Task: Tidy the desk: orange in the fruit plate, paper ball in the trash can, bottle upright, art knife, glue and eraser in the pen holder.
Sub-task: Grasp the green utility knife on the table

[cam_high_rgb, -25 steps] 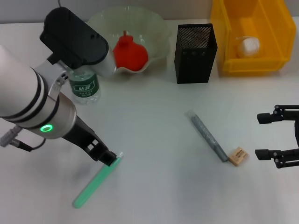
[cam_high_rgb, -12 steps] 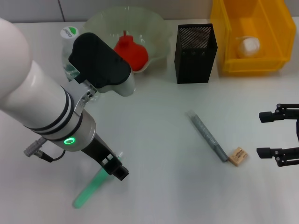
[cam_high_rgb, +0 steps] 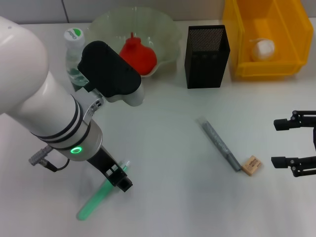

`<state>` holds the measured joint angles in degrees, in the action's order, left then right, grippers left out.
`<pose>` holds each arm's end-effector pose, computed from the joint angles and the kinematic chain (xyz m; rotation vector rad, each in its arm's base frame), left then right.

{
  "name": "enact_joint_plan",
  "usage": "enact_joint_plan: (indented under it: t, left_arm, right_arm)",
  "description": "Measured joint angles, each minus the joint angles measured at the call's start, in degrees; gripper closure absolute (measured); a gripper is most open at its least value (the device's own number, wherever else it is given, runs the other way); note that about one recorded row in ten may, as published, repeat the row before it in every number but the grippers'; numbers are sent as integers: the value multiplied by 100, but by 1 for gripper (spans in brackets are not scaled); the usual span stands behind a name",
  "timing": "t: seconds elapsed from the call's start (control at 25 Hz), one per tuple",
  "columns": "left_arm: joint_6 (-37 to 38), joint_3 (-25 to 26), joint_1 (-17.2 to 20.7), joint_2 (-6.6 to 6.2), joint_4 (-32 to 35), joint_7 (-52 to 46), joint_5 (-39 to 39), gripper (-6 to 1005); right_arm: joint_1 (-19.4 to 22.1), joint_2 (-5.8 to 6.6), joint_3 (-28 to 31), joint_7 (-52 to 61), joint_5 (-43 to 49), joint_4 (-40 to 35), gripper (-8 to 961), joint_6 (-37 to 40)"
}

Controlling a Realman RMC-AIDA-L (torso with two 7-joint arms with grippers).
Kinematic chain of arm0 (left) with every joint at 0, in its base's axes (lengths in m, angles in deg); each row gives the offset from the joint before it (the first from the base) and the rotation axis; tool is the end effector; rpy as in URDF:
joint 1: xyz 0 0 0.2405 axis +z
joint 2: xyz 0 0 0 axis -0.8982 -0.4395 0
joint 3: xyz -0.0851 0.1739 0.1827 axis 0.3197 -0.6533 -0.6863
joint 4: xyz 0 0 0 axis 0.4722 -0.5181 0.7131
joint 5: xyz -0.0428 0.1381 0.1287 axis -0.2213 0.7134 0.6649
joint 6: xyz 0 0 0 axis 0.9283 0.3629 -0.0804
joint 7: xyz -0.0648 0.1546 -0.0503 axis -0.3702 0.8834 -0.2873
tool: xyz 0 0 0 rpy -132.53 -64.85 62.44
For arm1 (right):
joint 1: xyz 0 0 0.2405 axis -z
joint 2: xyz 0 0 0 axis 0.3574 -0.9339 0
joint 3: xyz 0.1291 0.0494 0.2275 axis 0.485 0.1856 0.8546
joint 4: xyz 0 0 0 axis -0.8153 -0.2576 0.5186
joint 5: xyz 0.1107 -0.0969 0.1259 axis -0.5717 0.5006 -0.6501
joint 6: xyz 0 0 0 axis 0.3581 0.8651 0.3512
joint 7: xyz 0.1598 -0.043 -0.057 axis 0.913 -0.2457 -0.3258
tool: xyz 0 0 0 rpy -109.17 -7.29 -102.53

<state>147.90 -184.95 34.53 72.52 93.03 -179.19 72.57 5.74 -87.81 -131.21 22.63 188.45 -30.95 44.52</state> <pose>-0.1968 0.2882 -0.0857 -2.6072 -0.8449 0.7561 0.2618 0.2586 0.0350 -2.8765 0.2961 0.3626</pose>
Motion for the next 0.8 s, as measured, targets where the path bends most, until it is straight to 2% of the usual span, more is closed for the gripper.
enact_joint_plan:
  t: [0.8]
  left_arm:
    - [-180, -213, -129, 0, -359, 4, 40, 313]
  right_arm:
    - [-9, 0, -50, 4, 33, 25, 230, -14]
